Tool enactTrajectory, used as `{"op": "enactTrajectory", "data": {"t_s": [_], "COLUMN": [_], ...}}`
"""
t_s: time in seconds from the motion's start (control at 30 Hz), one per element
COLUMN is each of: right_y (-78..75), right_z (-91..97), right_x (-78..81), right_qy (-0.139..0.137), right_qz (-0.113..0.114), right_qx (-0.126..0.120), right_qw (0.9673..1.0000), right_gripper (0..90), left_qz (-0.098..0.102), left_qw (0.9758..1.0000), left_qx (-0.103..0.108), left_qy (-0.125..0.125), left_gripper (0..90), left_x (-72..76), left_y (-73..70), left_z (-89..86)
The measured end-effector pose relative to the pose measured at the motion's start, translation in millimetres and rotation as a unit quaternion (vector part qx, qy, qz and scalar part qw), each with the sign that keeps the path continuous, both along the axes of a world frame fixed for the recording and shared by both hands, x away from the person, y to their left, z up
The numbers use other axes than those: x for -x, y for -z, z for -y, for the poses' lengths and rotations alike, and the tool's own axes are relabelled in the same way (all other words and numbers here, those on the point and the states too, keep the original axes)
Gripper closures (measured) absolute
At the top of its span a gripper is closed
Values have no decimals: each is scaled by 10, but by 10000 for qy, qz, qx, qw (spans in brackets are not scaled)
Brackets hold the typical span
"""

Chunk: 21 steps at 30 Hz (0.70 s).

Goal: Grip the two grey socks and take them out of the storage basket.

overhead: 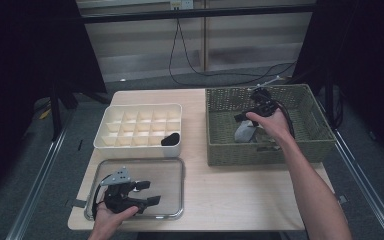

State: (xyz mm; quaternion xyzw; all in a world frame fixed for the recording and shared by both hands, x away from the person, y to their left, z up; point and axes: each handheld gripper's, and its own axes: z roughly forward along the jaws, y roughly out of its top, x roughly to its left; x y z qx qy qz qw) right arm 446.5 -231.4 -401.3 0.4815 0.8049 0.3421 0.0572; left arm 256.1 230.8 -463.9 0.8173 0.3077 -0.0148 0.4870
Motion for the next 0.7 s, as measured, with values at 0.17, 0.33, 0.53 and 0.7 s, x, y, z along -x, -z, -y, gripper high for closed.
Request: {"op": "enactTrajectory", "data": {"t_s": [0.17,0.33,0.53,0.7], "right_y": [166,231,354,440], "right_z": [52,29,-57,-63], "right_x": [-66,-110,-176,-222], "right_qy": [12,-43,-137,-155], "right_qz": [-272,-392,-672,-1026], "right_qx": [198,364,814,909], "right_qw": [9994,9986,9943,9904], "right_gripper": [534,534,520,505], "left_qz": [34,24,3,30], "left_qw": [10000,10000,10000,9999], "left_qx": [-56,-28,-29,-118], "left_qy": [-2,12,28,95], "left_gripper": [269,267,268,256], "left_x": [4,-1,2,3], "left_y": [-3,-1,4,11], "left_z": [20,22,26,59]}}
